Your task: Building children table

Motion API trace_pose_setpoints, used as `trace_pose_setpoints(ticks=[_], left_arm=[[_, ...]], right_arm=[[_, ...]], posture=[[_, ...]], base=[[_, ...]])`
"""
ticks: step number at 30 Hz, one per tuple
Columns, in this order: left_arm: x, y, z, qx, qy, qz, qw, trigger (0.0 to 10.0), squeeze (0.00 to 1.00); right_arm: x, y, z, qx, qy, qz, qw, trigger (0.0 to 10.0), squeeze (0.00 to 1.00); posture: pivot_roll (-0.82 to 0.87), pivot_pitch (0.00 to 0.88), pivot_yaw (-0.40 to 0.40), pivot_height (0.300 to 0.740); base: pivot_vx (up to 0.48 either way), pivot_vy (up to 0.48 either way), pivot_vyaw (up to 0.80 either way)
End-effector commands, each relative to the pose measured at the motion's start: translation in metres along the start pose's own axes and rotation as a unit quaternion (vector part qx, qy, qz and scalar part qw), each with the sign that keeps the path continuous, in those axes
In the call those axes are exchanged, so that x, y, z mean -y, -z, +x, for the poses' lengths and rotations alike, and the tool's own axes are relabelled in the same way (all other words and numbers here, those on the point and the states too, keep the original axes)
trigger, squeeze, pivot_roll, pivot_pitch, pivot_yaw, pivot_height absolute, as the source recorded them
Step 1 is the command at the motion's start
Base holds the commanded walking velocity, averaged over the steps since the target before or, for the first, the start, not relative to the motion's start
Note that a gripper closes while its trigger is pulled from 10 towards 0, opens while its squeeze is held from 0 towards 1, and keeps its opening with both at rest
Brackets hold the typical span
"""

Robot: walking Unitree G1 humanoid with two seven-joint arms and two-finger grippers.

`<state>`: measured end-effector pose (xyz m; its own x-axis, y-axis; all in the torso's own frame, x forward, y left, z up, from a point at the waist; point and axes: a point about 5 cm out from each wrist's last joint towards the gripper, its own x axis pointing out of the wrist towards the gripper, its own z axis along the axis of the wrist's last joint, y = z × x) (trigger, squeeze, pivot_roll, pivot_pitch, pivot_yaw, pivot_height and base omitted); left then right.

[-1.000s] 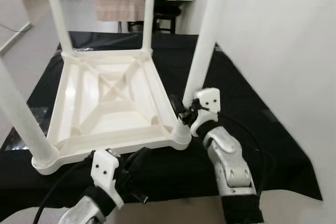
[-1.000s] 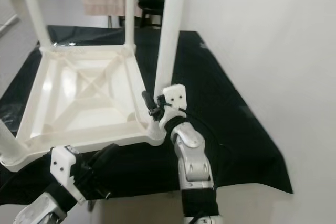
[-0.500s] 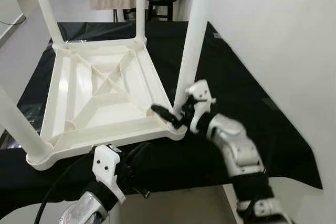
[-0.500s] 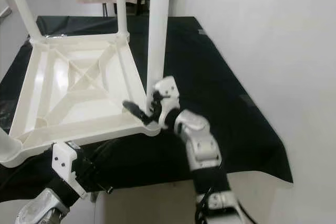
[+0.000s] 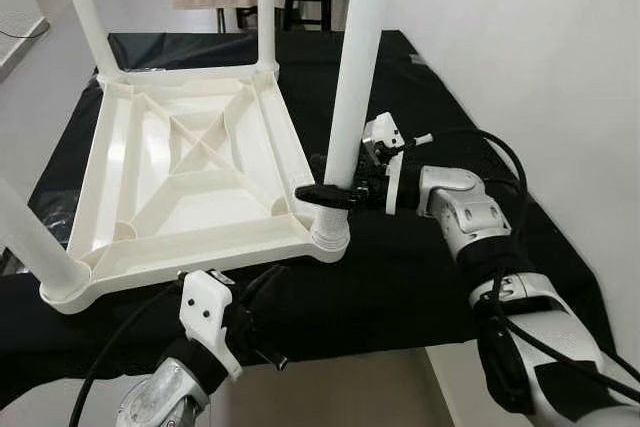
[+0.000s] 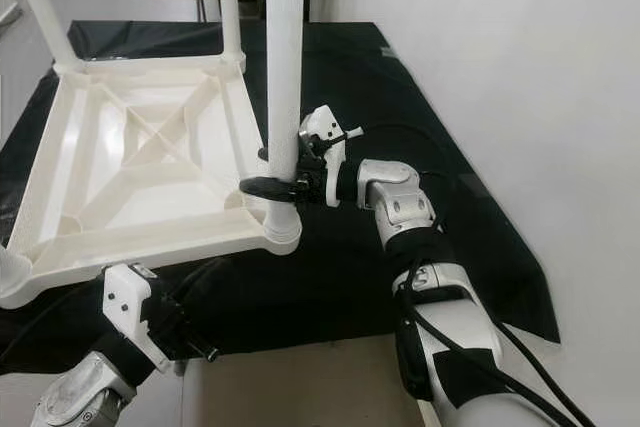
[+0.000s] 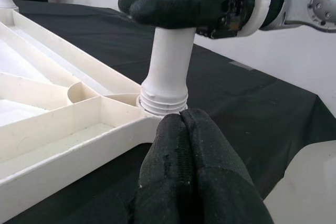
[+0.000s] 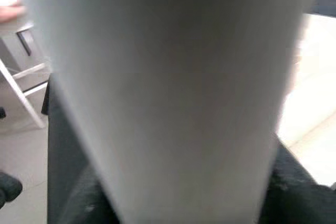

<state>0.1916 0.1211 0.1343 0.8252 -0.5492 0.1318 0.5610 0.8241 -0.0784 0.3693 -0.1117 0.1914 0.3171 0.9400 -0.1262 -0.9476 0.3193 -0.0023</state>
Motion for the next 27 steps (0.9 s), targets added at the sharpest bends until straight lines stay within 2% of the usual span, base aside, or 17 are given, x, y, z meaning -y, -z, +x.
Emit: trace_pose_setpoints(ticks=[1, 7, 11, 12, 15, 16, 17, 18, 19, 20, 21, 22, 23, 24, 25, 27], left_arm=[[0.001, 0.004, 0.0, -0.008, 0.001, -0.002, 1.0, 10.0, 0.0], [0.002, 0.004, 0.001, -0.006, 0.001, -0.002, 1.0, 10.0, 0.0], [0.005, 0.001, 0.0, -0.003, 0.0, -0.003, 1.0, 10.0, 0.0], [0.005, 0.001, -0.001, -0.003, 0.001, -0.004, 1.0, 10.0, 0.0], [0.005, 0.0, -0.001, -0.003, 0.001, -0.004, 1.0, 10.0, 0.0], [0.005, 0.0, -0.002, -0.003, 0.002, -0.004, 1.0, 10.0, 0.0], [0.005, 0.0, -0.002, -0.003, 0.002, -0.004, 1.0, 10.0, 0.0], [0.004, -0.001, -0.003, -0.003, 0.002, -0.005, 1.0, 10.0, 0.0], [0.004, -0.001, -0.004, -0.003, 0.002, -0.005, 1.0, 10.0, 0.0], [0.003, -0.002, -0.005, -0.003, 0.002, -0.005, 1.0, 10.0, 0.0], [0.003, -0.002, -0.005, -0.003, 0.001, -0.005, 1.0, 10.0, 0.0], [0.003, -0.002, -0.005, -0.003, 0.001, -0.005, 1.0, 10.0, 0.0], [0.002, -0.002, -0.005, -0.003, 0.001, -0.004, 1.0, 10.0, 0.0], [0.002, -0.002, -0.005, -0.003, 0.001, -0.004, 1.0, 10.0, 0.0], [0.002, -0.002, -0.004, -0.004, 0.0, -0.004, 1.0, 10.0, 0.0], [0.002, -0.001, -0.004, -0.004, 0.001, -0.005, 1.0, 10.0, 0.0]], right_arm=[[-0.001, -0.001, 0.005, -0.019, -0.006, -0.01, 1.0, 0.0, 0.0], [0.003, 0.004, -0.002, -0.01, -0.005, 0.0, 1.0, 0.0, 0.0], [0.014, 0.017, -0.034, -0.009, 0.096, -0.026, 0.995, 0.0, 0.0], [0.013, 0.02, -0.039, -0.01, 0.119, -0.031, 0.992, 0.0, 0.0], [0.011, 0.022, -0.043, -0.012, 0.131, -0.034, 0.991, 0.0, 0.0], [0.002, 0.029, -0.04, -0.016, 0.177, -0.034, 0.983, 0.0, 0.0], [0.002, 0.029, -0.04, -0.016, 0.177, -0.034, 0.983, 0.0, 0.0], [-0.004, 0.034, -0.035, 0.002, 0.31, -0.01, 0.951, 0.0, 0.0], [-0.02, 0.048, -0.035, -0.005, 0.414, 0.038, 0.909, 0.0, 0.0], [-0.043, 0.06, -0.027, -0.008, 0.455, 0.057, 0.889, 0.0, 0.0], [-0.057, 0.065, -0.02, -0.007, 0.464, 0.066, 0.884, 0.0, 0.0], [-0.057, 0.065, -0.02, -0.007, 0.464, 0.066, 0.884, 0.0, 0.0], [-0.065, 0.067, -0.008, -0.02, 0.424, 0.052, 0.904, 0.0, 0.0], [-0.065, 0.067, -0.008, -0.02, 0.424, 0.052, 0.904, 0.0, 0.0], [-0.068, 0.069, 0.0, -0.029, 0.395, 0.039, 0.917, 0.0, 0.0], [-0.053, 0.063, 0.0, -0.013, 0.403, 0.043, 0.914, 0.0, 0.0]], posture=[[0.14, 0.051, -0.121, 0.74], [0.13, 0.055, -0.121, 0.74], [0.12, 0.074, -0.118, 0.74], [0.11, 0.082, -0.118, 0.74], [0.11, 0.082, -0.118, 0.74], [0.09, 0.089, -0.124, 0.74], [0.09, 0.089, -0.124, 0.74], [0.1, 0.097, -0.127, 0.74], [0.09, 0.108, -0.122, 0.74], [0.09, 0.106, -0.116, 0.74], [0.09, 0.104, -0.114, 0.74], [0.09, 0.104, -0.114, 0.74], [0.09, 0.095, -0.107, 0.74], [0.09, 0.095, -0.107, 0.74], [0.09, 0.095, -0.106, 0.74], [0.09, 0.089, -0.12, 0.74]], base=[[0.0, 0.0, 0.0], [0.0, 0.0, 0.0], [0.0, 0.0, 0.0], [0.0, 0.0, 0.0], [0.0, 0.0, 0.0], [0.0, 0.0, 0.0], [0.0, 0.0, 0.0], [0.0, 0.0, 0.0], [0.0, 0.0, 0.0], [0.0, 0.0, 0.0], [0.0, 0.0, 0.0], [0.0, 0.0, 0.0], [0.0, 0.0, 0.0], [0.0, 0.0, 0.0], [0.0, 0.0, 0.0], [0.0, 0.0, 0.0]])
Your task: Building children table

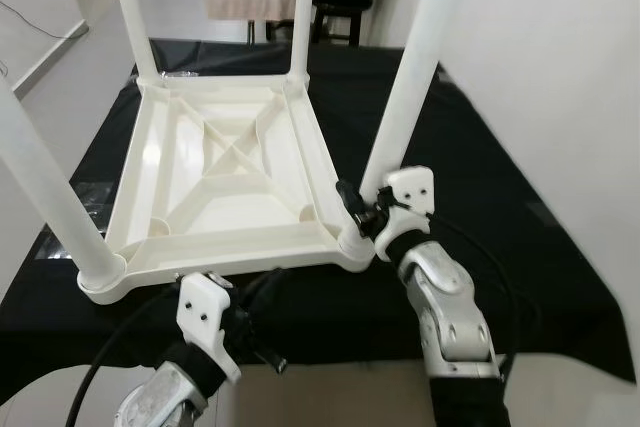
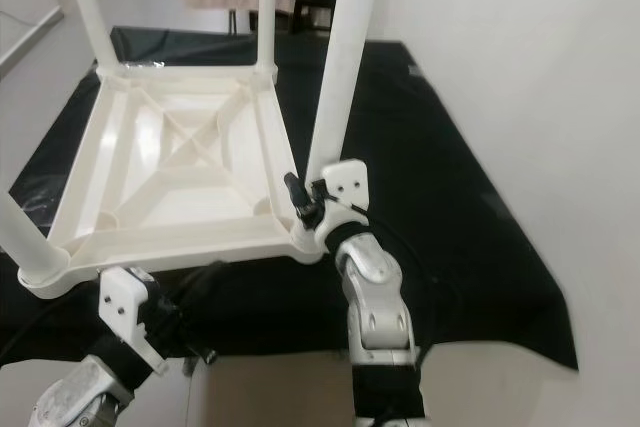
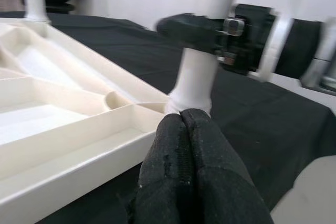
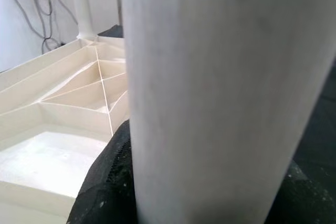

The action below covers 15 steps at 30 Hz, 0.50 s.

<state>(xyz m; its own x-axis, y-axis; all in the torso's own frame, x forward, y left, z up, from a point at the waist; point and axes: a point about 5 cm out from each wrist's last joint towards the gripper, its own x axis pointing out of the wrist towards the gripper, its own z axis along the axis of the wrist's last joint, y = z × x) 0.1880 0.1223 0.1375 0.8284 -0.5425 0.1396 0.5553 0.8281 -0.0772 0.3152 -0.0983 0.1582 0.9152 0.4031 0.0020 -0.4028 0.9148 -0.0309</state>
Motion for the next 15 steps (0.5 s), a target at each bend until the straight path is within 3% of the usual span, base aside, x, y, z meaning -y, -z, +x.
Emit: trace_pose_setpoints(ticks=[1, 3, 4, 6, 7, 11, 13, 15], left_arm=[[0.001, 0.003, 0.0, -0.008, 0.005, -0.006, 1.0, 10.0, 0.0], [0.001, 0.003, 0.0, -0.008, 0.005, -0.007, 1.0, 10.0, 0.0], [0.001, 0.003, 0.0, -0.008, 0.004, -0.006, 1.0, 10.0, 0.0], [0.001, 0.003, 0.001, -0.008, 0.001, -0.005, 1.0, 10.0, 0.0], [0.001, 0.004, 0.001, -0.008, 0.001, -0.004, 1.0, 10.0, 0.0], [0.001, 0.004, 0.001, -0.008, 0.001, -0.004, 1.0, 10.0, 0.0], [0.001, 0.004, 0.001, -0.008, 0.001, -0.004, 1.0, 10.0, 0.0], [0.002, 0.005, 0.003, -0.008, 0.002, -0.005, 1.0, 10.0, 0.0]], right_arm=[[0.003, 0.03, 0.0, -0.072, 0.001, 0.002, 0.997, 0.0, 0.0], [0.005, 0.028, 0.006, -0.068, 0.006, 0.019, 0.997, 0.0, 0.0], [0.004, 0.028, 0.006, -0.075, 0.016, 0.016, 0.997, 10.0, 0.0], [0.0, 0.023, 0.006, -0.077, 0.017, 0.03, 0.996, 10.0, 0.0], [-0.002, 0.02, 0.006, -0.077, 0.012, 0.036, 0.996, 10.0, 1.0], [-0.004, 0.008, 0.014, -0.055, -0.046, 0.048, 0.996, 10.0, 1.0], [-0.004, 0.008, 0.014, -0.055, -0.046, 0.048, 0.996, 10.0, 1.0], [0.002, -0.009, 0.026, -0.02, -0.141, 0.041, 0.989, 10.0, 1.0]], posture=[[0.09, 0.089, -0.12, 0.74], [0.09, 0.09, -0.119, 0.74], [0.1, 0.087, -0.118, 0.74], [0.1, 0.083, -0.119, 0.74], [0.1, 0.083, -0.119, 0.74], [0.1, 0.081, -0.121, 0.74], [0.1, 0.081, -0.121, 0.74], [0.11, 0.07, -0.12, 0.74]], base=[[0.0, 0.0, 0.0], [0.0, 0.0, 0.0], [0.0, 0.0, 0.0], [0.0, 0.0, 0.0], [0.0, 0.0, 0.0], [0.0, 0.0, 0.0], [0.0, 0.0, 0.0], [0.0, 0.0, 0.0]])
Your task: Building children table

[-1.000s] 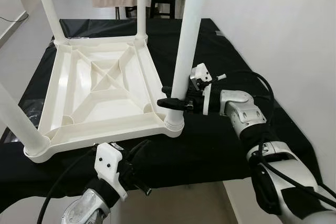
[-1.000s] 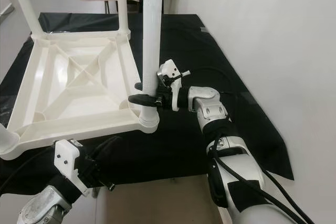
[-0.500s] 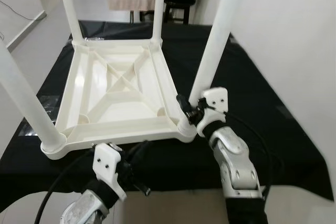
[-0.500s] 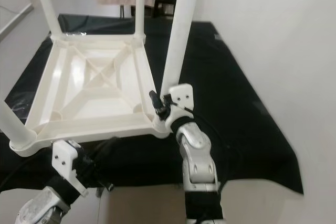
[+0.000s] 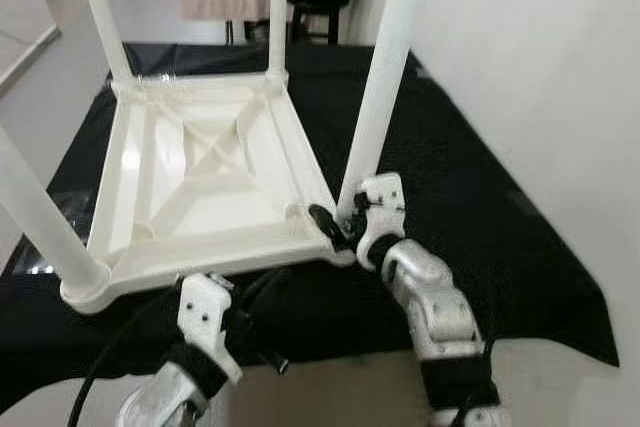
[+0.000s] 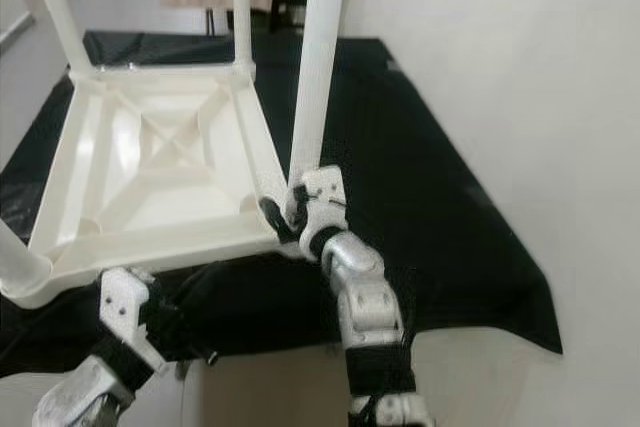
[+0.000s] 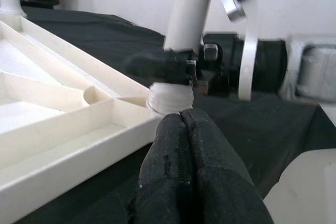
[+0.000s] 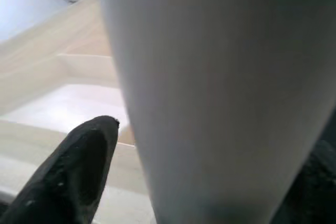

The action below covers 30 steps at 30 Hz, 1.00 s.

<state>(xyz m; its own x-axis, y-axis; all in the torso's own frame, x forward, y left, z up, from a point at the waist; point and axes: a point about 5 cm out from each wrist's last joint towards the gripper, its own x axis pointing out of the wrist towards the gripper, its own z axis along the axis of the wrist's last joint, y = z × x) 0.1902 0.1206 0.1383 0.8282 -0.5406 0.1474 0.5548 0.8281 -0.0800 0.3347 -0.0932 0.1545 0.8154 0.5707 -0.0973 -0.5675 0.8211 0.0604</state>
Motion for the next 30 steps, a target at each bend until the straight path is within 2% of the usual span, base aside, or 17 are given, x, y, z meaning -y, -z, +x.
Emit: trace_pose_setpoints(ticks=[1, 2, 3, 4, 5, 6, 7, 10, 13, 14, 16, 17, 24, 27, 29, 30], left_arm=[[0.001, 0.005, 0.0, -0.012, 0.002, -0.004, 1.0, 10.0, 0.0], [0.002, 0.006, 0.0, -0.012, 0.003, -0.004, 1.0, 10.0, 0.0], [0.002, 0.006, 0.0, -0.012, 0.003, -0.004, 1.0, 10.0, 0.0], [0.002, 0.006, 0.0, -0.012, 0.003, -0.004, 1.0, 10.0, 0.0], [0.002, 0.006, 0.001, -0.013, 0.003, -0.004, 1.0, 10.0, 0.0], [0.002, 0.006, 0.001, -0.013, 0.003, -0.004, 1.0, 10.0, 0.0], [0.002, 0.006, 0.001, -0.013, 0.003, -0.004, 1.0, 10.0, 0.0], [0.002, 0.007, 0.001, -0.013, 0.002, -0.004, 1.0, 10.0, 0.0], [0.002, 0.007, 0.001, -0.014, 0.002, -0.004, 1.0, 10.0, 0.0], [0.002, 0.007, 0.001, -0.014, 0.002, -0.004, 1.0, 10.0, 0.0], [0.002, 0.007, 0.001, -0.014, 0.002, -0.004, 1.0, 10.0, 0.0], [0.002, 0.007, 0.001, -0.014, 0.002, -0.004, 1.0, 10.0, 0.0], [0.002, 0.007, 0.002, -0.014, 0.004, -0.005, 1.0, 10.0, 0.0], [0.002, 0.007, 0.002, -0.013, 0.004, -0.005, 1.0, 10.0, 0.0], [0.002, 0.007, 0.002, -0.013, 0.004, -0.005, 1.0, 10.0, 0.0], [0.002, 0.007, 0.002, -0.013, 0.004, -0.005, 1.0, 10.0, 0.0]], right_arm=[[-0.001, -0.013, 0.005, 0.028, -0.046, -0.005, 0.999, 10.0, 1.0], [0.003, -0.022, 0.007, 0.036, -0.107, -0.027, 0.993, 10.0, 1.0], [0.003, -0.022, 0.007, 0.036, -0.107, -0.027, 0.993, 10.0, 1.0], [0.006, -0.027, 0.007, 0.038, -0.151, -0.049, 0.987, 10.0, 0.87], [0.009, -0.033, 0.007, 0.036, -0.201, -0.066, 0.977, 10.0, 0.0], [0.01, -0.036, 0.006, 0.03, -0.239, -0.078, 0.967, 10.0, 0.0], [0.01, -0.036, 0.006, 0.03, -0.239, -0.078, 0.967, 10.0, 0.0], [0.017, -0.042, 0.004, 0.005, -0.328, -0.087, 0.941, 10.0, 0.0], [0.021, -0.043, 0.007, -0.006, -0.331, -0.082, 0.94, 10.0, 0.0], [0.023, -0.044, 0.009, -0.012, -0.338, -0.071, 0.938, 5.6, 0.0], [0.023, -0.044, 0.009, -0.012, -0.338, -0.071, 0.938, 5.6, 0.0], [0.025, -0.045, 0.01, -0.015, -0.342, -0.059, 0.938, 0.0, 0.0], [0.032, -0.047, 0.01, -0.015, -0.363, -0.055, 0.93, 0.0, 0.0], [0.041, -0.046, 0.005, -0.005, -0.331, -0.075, 0.941, 0.0, 0.0], [0.041, -0.046, 0.005, -0.005, -0.331, -0.075, 0.941, 0.0, 0.0], [0.044, -0.044, 0.003, -0.005, -0.316, -0.08, 0.945, 0.0, 0.0]], posture=[[0.11, 0.07, -0.12, 0.74], [0.11, 0.069, -0.12, 0.74], [0.11, 0.069, -0.12, 0.74], [0.11, 0.069, -0.12, 0.74], [0.12, 0.063, -0.122, 0.74], [0.12, 0.063, -0.122, 0.74], [0.12, 0.063, -0.122, 0.74], [0.12, 0.055, -0.119, 0.74], [0.12, 0.055, -0.119, 0.74], [0.13, 0.051, -0.114, 0.74], [0.13, 0.051, -0.114, 0.74], [0.13, 0.052, -0.112, 0.74], [0.12, 0.056, -0.11, 0.74], [0.12, 0.061, -0.11, 0.74], [0.12, 0.061, -0.11, 0.74], [0.12, 0.064, -0.109, 0.74]], base=[[0.0, 0.0, 0.0], [0.0, 0.0, 0.0], [0.0, 0.0, 0.0], [0.0, 0.0, 0.0], [0.0, 0.0, 0.0], [0.0, 0.0, 0.0], [0.0, 0.0, 0.0], [0.0, 0.0, 0.0], [0.0, 0.0, 0.0], [0.0, 0.0, 0.0], [0.0, 0.0, 0.0], [0.0, 0.0, 0.0], [0.0, 0.0, 0.0], [0.0, 0.0, 0.0], [0.0, 0.0, 0.0], [0.0, 0.0, 0.0]])
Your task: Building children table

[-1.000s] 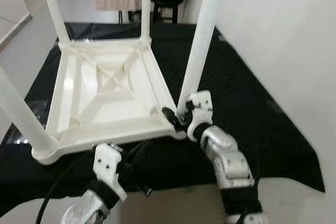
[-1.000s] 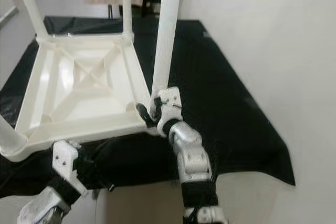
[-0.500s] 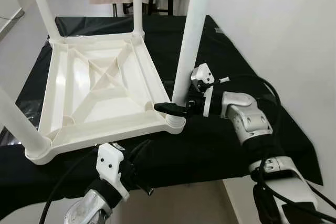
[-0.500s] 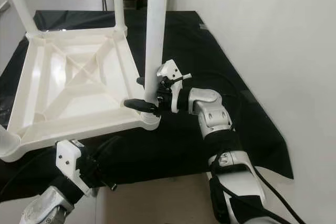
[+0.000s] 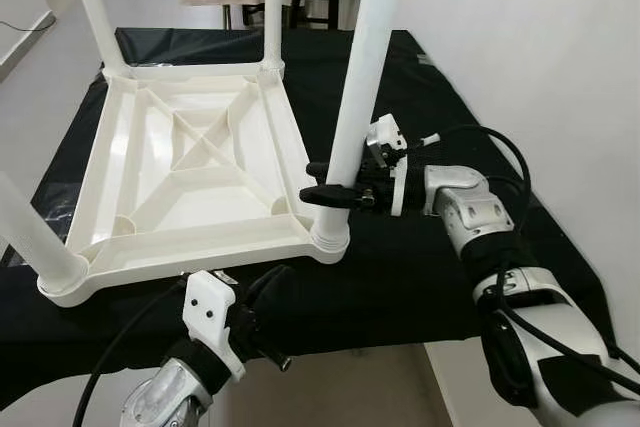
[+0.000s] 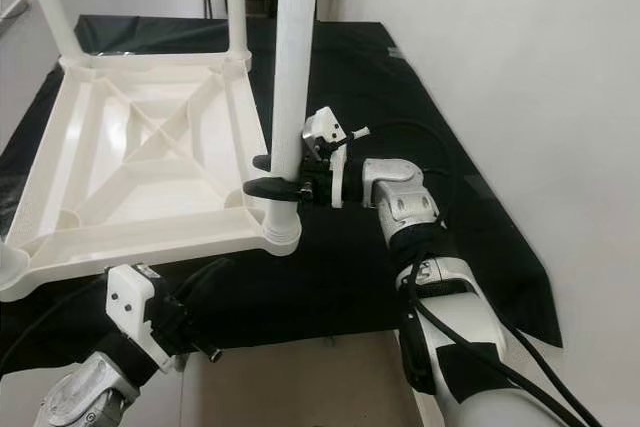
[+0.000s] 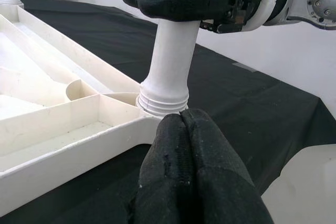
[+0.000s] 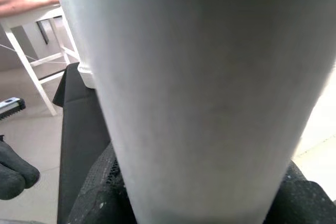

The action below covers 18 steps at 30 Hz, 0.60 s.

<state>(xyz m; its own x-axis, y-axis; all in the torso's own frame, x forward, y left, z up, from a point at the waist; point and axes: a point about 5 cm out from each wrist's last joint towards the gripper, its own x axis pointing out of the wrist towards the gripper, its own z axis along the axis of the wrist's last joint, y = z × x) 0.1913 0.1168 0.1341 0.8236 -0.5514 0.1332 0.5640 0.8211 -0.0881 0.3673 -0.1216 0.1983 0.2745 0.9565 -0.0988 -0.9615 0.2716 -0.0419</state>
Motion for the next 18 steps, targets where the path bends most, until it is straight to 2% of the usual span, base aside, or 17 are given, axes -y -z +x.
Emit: trace_pose_setpoints(ticks=[1, 2, 3, 4, 5, 6, 7, 8, 9, 10, 11, 13, 14, 15, 18], left_arm=[[0.0, 0.001, -0.001, -0.005, -0.001, 0.0, 1.0, 10.0, 0.0], [0.0, 0.001, -0.002, -0.005, -0.001, 0.0, 1.0, 10.0, 0.0], [0.0, 0.001, -0.002, -0.005, -0.001, 0.0, 1.0, 10.0, 0.0], [-0.001, 0.0, -0.003, -0.005, -0.001, -0.001, 1.0, 10.0, 0.0], [-0.001, 0.0, -0.003, -0.005, -0.001, -0.001, 1.0, 10.0, 0.0], [-0.001, 0.0, -0.004, -0.005, -0.001, -0.001, 1.0, 10.0, 0.0], [-0.002, -0.001, -0.005, -0.005, -0.002, -0.001, 1.0, 10.0, 0.0], [-0.002, -0.001, -0.005, -0.005, -0.002, -0.001, 1.0, 10.0, 0.0], [-0.003, -0.001, -0.005, -0.005, -0.002, -0.001, 1.0, 10.0, 0.0], [-0.004, -0.001, -0.006, -0.006, -0.002, 0.0, 1.0, 10.0, 0.0], [-0.005, -0.001, -0.006, -0.007, -0.002, 0.0, 1.0, 10.0, 0.0], [-0.005, -0.001, -0.006, -0.007, -0.002, 0.0, 1.0, 10.0, 0.0], [-0.005, -0.001, -0.006, -0.008, -0.001, -0.001, 1.0, 10.0, 0.0], [-0.005, 0.0, -0.006, -0.008, 0.0, -0.002, 1.0, 10.0, 0.0], [-0.005, 0.0, -0.005, -0.008, 0.0, -0.003, 1.0, 10.0, 0.0]], right_arm=[[0.002, 0.006, -0.009, -0.003, 0.045, -0.002, 0.999, 0.0, 0.0], [0.001, 0.011, -0.012, -0.006, 0.09, -0.001, 0.996, 0.0, 0.0], [0.001, 0.011, -0.012, -0.006, 0.09, -0.001, 0.996, 0.0, 0.0], [-0.003, 0.019, -0.011, -0.01, 0.154, 0.009, 0.988, 0.0, 0.0], [-0.003, 0.019, -0.011, -0.01, 0.154, 0.009, 0.988, 0.0, 0.0], [-0.006, 0.024, -0.01, -0.013, 0.199, 0.017, 0.98, 0.0, 0.0], [-0.005, 0.036, -0.01, -0.016, 0.358, 0.048, 0.932, 0.0, 0.0], [-0.005, 0.036, -0.01, -0.016, 0.358, 0.048, 0.932, 0.0, 0.0], [-0.024, 0.051, -0.001, -0.021, 0.41, 0.077, 0.908, 0.0, 0.0], [-0.042, 0.065, 0.01, -0.032, 0.425, 0.096, 0.899, 0.0, 0.0], [-0.054, 0.072, 0.017, -0.037, 0.424, 0.107, 0.899, 0.0, 0.0], [-0.054, 0.072, 0.017, -0.037, 0.424, 0.107, 0.899, 0.0, 0.0], [-0.06, 0.074, 0.025, -0.04, 0.4, 0.102, 0.91, 0.0, 0.0], [-0.058, 0.072, 0.03, -0.038, 0.389, 0.091, 0.916, 0.0, 0.0], [-0.051, 0.068, 0.034, -0.033, 0.386, 0.083, 0.918, 0.0, 0.0]], posture=[[0.11, 0.07, -0.109, 0.74], [0.1, 0.075, -0.109, 0.74], [0.1, 0.075, -0.109, 0.74], [0.1, 0.077, -0.11, 0.74], [0.1, 0.077, -0.11, 0.74], [0.09, 0.079, -0.108, 0.74], [0.09, 0.086, -0.103, 0.74], [0.09, 0.086, -0.103, 0.74], [0.1, 0.089, -0.094, 0.74], [0.09, 0.083, -0.084, 0.74], [0.09, 0.081, -0.083, 0.74], [0.09, 0.081, -0.083, 0.74], [0.09, 0.08, -0.084, 0.74], [0.09, 0.078, -0.096, 0.74], [0.09, 0.079, -0.095, 0.74]], base=[[0.0, 0.0, 0.0], [0.0, 0.0, 0.0], [0.0, 0.0, 0.0], [0.0, 0.0, 0.0], [0.0, 0.0, 0.0], [0.0, 0.0, 0.0], [0.0, 0.0, 0.0], [0.0, 0.0, 0.0], [0.0, 0.0, 0.0], [0.0, 0.0, 0.0], [0.0, 0.0, 0.0], [0.0, 0.0, 0.0], [0.0, 0.0, 0.0], [0.0, 0.0, 0.0], [0.0, 0.0, 0.0]])
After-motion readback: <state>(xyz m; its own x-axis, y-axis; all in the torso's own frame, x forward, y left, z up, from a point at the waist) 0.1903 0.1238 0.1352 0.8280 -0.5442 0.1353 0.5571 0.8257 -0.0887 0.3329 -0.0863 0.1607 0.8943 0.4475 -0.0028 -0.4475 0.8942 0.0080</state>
